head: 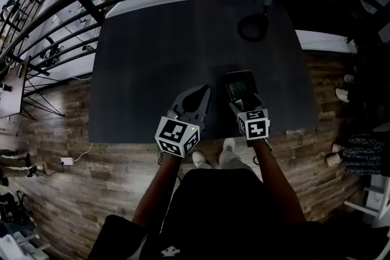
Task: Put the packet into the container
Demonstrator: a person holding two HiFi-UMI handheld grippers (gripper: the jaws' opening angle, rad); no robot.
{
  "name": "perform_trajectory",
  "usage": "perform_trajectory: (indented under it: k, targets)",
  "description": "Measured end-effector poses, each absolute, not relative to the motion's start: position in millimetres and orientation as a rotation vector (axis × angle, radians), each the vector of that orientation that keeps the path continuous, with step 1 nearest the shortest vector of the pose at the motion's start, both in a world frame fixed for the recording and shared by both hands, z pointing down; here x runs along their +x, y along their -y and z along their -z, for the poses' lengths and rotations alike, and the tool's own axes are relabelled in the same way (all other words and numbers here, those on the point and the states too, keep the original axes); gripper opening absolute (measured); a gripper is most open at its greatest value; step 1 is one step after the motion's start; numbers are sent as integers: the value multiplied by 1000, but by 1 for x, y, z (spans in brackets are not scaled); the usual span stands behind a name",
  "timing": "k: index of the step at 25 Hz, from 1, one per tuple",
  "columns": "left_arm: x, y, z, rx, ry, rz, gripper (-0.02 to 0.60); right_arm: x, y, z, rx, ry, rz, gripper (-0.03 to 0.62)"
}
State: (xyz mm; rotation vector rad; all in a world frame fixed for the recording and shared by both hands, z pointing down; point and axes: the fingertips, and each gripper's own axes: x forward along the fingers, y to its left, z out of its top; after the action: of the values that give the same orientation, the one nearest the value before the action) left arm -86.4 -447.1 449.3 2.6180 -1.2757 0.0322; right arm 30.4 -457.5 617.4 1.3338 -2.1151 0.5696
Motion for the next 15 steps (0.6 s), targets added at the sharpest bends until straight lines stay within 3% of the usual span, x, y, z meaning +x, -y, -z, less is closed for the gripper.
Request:
perform_trajectory:
  k: [15]
  targets:
    - [-85, 449, -449, 2630, 1266, -31, -2, 28, 461, -568, 1391, 2265, -481, 357]
